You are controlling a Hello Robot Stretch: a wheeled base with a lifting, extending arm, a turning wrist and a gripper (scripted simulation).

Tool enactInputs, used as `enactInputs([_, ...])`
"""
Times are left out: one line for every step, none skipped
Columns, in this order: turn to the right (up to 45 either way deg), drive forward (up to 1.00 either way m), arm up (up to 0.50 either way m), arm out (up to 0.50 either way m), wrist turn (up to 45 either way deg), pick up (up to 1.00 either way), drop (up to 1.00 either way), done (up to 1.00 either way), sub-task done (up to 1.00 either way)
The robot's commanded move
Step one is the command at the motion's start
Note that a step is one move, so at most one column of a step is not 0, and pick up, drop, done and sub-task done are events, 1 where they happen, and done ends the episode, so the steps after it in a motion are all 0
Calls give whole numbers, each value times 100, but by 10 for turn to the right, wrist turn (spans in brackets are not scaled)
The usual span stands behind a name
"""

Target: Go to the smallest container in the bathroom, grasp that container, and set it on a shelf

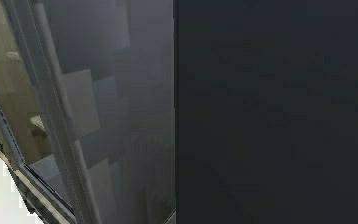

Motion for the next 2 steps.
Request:
enactInputs([0,0,16,0,0,0,0,0,0])
enactInputs([0,0,0,50,0,0,0,0,0])
